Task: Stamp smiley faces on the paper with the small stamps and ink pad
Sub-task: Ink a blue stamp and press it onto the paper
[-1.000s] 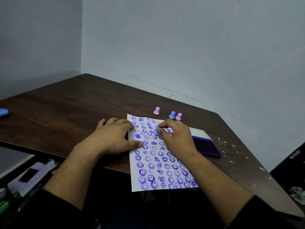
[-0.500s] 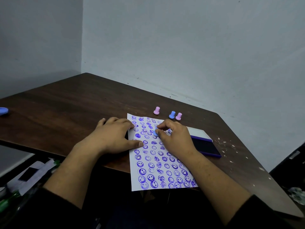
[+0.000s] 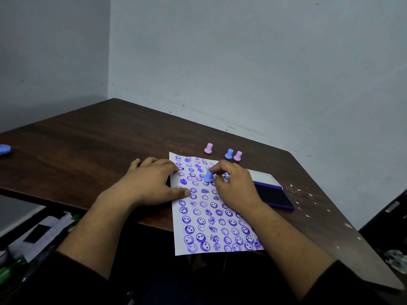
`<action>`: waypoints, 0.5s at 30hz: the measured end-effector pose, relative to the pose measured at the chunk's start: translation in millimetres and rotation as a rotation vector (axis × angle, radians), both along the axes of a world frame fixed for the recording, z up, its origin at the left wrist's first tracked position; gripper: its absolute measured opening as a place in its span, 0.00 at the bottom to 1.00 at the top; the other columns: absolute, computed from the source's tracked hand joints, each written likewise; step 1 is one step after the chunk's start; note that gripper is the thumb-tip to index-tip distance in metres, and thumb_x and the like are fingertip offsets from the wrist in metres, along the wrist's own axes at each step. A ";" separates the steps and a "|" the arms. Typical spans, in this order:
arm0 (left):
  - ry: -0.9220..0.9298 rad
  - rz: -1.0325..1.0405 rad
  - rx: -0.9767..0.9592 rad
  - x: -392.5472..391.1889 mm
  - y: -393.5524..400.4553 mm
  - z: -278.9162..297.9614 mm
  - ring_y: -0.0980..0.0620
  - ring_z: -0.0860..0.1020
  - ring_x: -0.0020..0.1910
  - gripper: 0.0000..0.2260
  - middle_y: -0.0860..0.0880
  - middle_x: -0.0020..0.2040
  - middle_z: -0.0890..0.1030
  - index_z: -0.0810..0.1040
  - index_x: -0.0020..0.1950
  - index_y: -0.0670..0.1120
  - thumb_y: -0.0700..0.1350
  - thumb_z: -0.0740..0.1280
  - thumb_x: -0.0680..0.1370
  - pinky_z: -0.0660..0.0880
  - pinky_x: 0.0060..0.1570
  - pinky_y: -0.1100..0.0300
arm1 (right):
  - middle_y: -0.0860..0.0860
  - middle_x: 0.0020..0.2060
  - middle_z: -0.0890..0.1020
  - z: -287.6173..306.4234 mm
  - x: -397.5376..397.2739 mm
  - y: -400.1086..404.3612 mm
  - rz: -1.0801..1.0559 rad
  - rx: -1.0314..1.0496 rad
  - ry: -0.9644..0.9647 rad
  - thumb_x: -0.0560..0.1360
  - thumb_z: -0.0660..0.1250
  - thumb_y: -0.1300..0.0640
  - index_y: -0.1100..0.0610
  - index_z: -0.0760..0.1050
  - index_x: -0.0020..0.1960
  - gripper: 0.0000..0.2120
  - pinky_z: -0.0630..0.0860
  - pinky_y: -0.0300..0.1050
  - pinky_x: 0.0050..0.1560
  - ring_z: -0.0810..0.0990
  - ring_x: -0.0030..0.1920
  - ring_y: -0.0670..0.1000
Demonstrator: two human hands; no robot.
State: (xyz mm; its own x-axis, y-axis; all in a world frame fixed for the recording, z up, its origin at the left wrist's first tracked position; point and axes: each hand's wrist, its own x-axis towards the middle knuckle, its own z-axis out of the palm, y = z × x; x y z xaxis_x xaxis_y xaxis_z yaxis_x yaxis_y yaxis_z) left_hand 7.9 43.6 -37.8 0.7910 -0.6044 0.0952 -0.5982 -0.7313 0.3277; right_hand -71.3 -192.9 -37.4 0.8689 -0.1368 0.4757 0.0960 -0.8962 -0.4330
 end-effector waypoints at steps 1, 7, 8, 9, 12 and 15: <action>0.001 0.000 0.001 0.1 -0.1 -0.1 0.52 0.58 0.76 0.44 0.60 0.77 0.65 0.66 0.75 0.59 0.81 0.56 0.65 0.50 0.75 0.40 | 0.40 0.47 0.86 -0.5 0.5 -0.6 0.003 0.003 -0.003 0.78 0.68 0.65 0.48 0.83 0.50 0.12 0.78 0.60 0.61 0.83 0.53 0.48; -0.012 0.001 -0.010 -0.1 -0.2 -1.1 0.53 0.59 0.75 0.42 0.60 0.76 0.66 0.67 0.75 0.59 0.80 0.58 0.66 0.50 0.75 0.41 | 0.46 0.48 0.87 -2.8 0.6 -3.3 0.004 0.048 -0.013 0.77 0.68 0.66 0.49 0.84 0.50 0.13 0.81 0.57 0.56 0.84 0.53 0.48; -0.013 0.001 -0.012 -0.5 -0.4 -1.1 0.53 0.59 0.75 0.42 0.60 0.76 0.66 0.67 0.75 0.59 0.80 0.58 0.66 0.50 0.75 0.41 | 0.46 0.48 0.87 -2.8 0.1 -3.3 0.004 0.057 -0.017 0.77 0.68 0.66 0.48 0.84 0.50 0.13 0.81 0.56 0.56 0.84 0.52 0.48; -0.013 0.002 -0.014 -0.8 -0.4 -1.2 0.53 0.59 0.75 0.42 0.60 0.76 0.66 0.67 0.74 0.59 0.80 0.58 0.66 0.50 0.75 0.42 | 0.45 0.48 0.87 -2.6 0.0 -3.2 0.004 0.064 -0.019 0.77 0.68 0.65 0.48 0.84 0.49 0.13 0.81 0.56 0.55 0.84 0.52 0.48; -0.012 0.003 -0.016 -1.0 -0.8 -1.4 0.53 0.59 0.75 0.42 0.61 0.76 0.65 0.67 0.75 0.59 0.80 0.58 0.66 0.50 0.75 0.42 | 0.42 0.47 0.86 -1.0 0.4 -2.1 0.005 0.061 -0.008 0.79 0.71 0.57 0.47 0.83 0.50 0.05 0.81 0.53 0.55 0.83 0.52 0.45; -0.019 0.002 -0.015 -0.4 -1.1 -1.1 0.53 0.59 0.75 0.42 0.60 0.76 0.65 0.67 0.75 0.59 0.80 0.58 0.66 0.50 0.75 0.41 | 0.40 0.47 0.86 0.7 1.5 -2.6 -0.002 0.041 -0.001 0.79 0.74 0.52 0.47 0.83 0.50 0.01 0.80 0.48 0.55 0.83 0.52 0.43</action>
